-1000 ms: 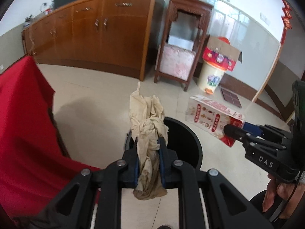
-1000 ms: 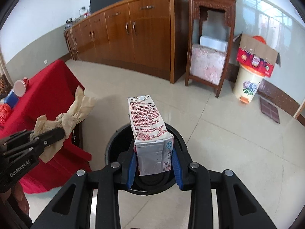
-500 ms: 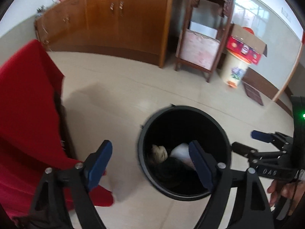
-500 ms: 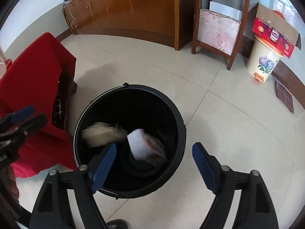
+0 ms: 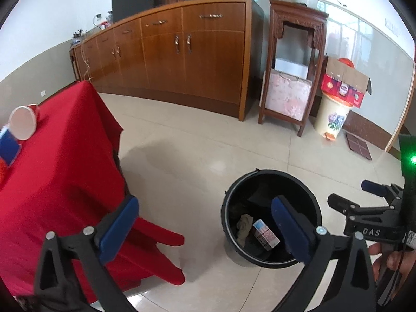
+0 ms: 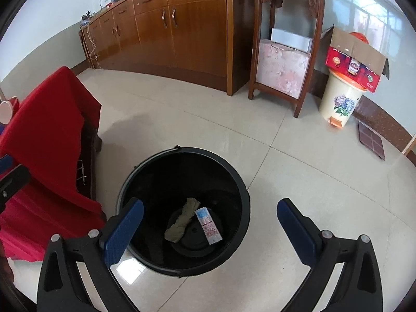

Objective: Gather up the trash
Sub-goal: 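Open both tools to drop the carton and cloth into the bucket, then move both tools back toward the table items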

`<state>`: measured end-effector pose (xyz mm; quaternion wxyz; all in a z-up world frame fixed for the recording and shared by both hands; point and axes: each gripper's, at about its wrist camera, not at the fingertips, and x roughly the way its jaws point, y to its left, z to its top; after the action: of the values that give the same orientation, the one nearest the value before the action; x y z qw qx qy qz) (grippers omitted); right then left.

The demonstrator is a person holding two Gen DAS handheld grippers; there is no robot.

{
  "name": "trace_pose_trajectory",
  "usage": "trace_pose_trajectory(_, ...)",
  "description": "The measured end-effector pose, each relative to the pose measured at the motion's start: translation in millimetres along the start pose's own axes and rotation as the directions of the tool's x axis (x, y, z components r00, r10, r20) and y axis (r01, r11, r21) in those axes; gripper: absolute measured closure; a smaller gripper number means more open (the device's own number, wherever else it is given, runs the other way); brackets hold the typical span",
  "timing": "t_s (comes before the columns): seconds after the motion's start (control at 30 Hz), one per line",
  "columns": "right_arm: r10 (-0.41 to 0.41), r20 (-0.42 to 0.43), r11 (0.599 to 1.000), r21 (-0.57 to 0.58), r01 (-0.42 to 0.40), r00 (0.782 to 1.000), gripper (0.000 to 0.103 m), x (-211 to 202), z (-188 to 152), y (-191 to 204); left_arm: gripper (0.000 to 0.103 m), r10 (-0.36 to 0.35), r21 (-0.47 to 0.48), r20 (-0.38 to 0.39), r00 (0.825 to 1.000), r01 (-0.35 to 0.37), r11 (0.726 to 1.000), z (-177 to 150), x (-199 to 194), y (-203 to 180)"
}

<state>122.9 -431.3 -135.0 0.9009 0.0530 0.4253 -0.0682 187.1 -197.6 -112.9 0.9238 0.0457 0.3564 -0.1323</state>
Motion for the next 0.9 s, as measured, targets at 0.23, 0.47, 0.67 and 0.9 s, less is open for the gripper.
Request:
trace_pose_trajectory(0.23,0.003,0.033,1.000,-0.021,-0.002,0.999,0.000,-37,-3,35,0.000,0.008,-0.028,0.026,1.000,-0.007,1.000,1,-21,21)
trace_pose_trajectory(0.47,0.057,0.046,0.996,-0.068,-0.053,0.997,0.000,-67,-2,78,0.000,0.048,-0.072,0.081,0.996,-0.043,0.996,1,-52,52)
trace_pose_trajectory(0.67,0.141,0.067,0.986,-0.101,-0.134,0.988,0.000,-91,5,116,0.000,0.078,-0.156,0.125,0.989,-0.058,0.986,-5,-82,91)
trace_pose_trajectory(0.9,0.267,0.108,0.949,-0.205,-0.241,0.958,0.000,-115,18,181,0.000,0.191,-0.261,0.181,0.965,-0.140,0.955,-20,-123,146)
